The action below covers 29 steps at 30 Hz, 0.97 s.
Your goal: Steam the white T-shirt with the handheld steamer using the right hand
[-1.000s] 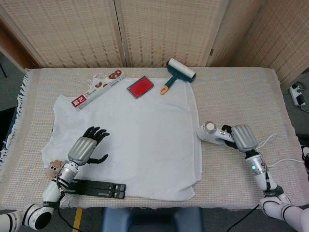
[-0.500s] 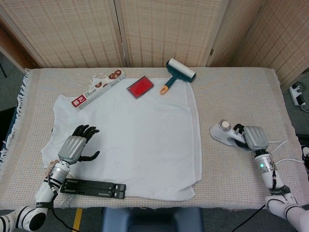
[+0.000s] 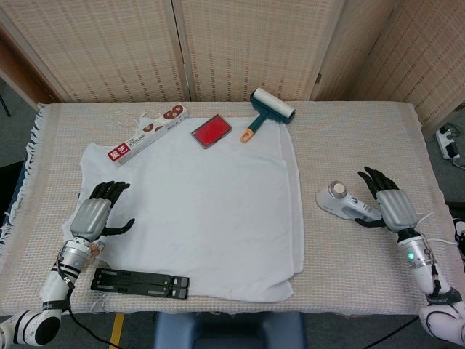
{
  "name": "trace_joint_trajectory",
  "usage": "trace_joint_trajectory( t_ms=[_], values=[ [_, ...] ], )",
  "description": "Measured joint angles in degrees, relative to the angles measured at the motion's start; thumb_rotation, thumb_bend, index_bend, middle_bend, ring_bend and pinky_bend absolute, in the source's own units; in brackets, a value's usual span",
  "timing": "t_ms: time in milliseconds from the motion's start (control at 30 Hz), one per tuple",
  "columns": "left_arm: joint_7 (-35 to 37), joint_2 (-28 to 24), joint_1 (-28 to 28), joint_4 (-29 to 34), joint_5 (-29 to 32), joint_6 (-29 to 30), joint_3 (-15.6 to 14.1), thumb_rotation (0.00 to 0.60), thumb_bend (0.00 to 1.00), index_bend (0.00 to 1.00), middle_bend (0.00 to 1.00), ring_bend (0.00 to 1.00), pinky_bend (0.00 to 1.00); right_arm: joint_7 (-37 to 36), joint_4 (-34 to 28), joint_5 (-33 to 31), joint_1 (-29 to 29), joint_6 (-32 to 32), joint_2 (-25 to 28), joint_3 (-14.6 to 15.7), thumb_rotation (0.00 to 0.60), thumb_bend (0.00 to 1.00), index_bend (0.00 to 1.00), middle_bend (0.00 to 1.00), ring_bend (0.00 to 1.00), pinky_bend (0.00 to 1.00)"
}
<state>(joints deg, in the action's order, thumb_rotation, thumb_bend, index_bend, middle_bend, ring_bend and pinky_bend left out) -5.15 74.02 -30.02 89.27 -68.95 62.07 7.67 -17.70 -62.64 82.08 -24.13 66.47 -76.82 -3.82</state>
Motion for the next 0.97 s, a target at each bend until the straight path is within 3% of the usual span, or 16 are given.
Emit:
trace_joint_trajectory(
  t_ms=[67,200,333,433,767,967],
  values=[
    [-2.1,-0.4,0.3,-0.1,1.4,0.6,0.3,0.532,0.35,0.09,0.1,0.04,0.01,1.8,-4.7,-0.1,1.0,1.8,2.7,-0.2,0.558,0.02,0.01,0.14,0.12,0.28],
    [-4.2,-0.6,1.8,-1.1,3.0,4.2,1.0,0.588,0.35,0.1,0.11,0.06,0.03,5.4,-13.1,-0.5,3.5,5.5,7.6,-0.7,0.595,0.11,0.08,0.19,0.14,0.29],
    [-4.7,-0.9,4.7,-2.6,3.3,9.7,1.2,0.6,0.24,0.11,0.12,0.08,0.06,8.1,-19.9,-0.6,7.2,9.8,11.9,-0.4,0.596,0.11,0.04,0.18,0.1,0.28],
    [-4.9,-1.8,7.3,-2.8,2.7,13.6,0.9,0.6,0.18,0.11,0.12,0.07,0.04,9.4,-22.9,-0.3,9.7,11.8,13.9,0.5,0.596,0.1,0.0,0.11,0.02,0.2],
    [-8.2,-5.2,17.1,3.6,-1.2,26.6,-2.5,0.6,0.18,0.13,0.12,0.07,0.01,11.8,-26.1,0.5,16.3,18.1,13.5,2.8,0.571,0.08,0.0,0.05,0.0,0.06],
    [-7.3,-5.7,22.2,5.7,-6.0,31.6,-5.2,0.6,0.18,0.14,0.12,0.07,0.01,12.1,-26.1,1.9,18.5,20.9,12.6,3.0,0.57,0.08,0.0,0.05,0.0,0.05]
  ],
)
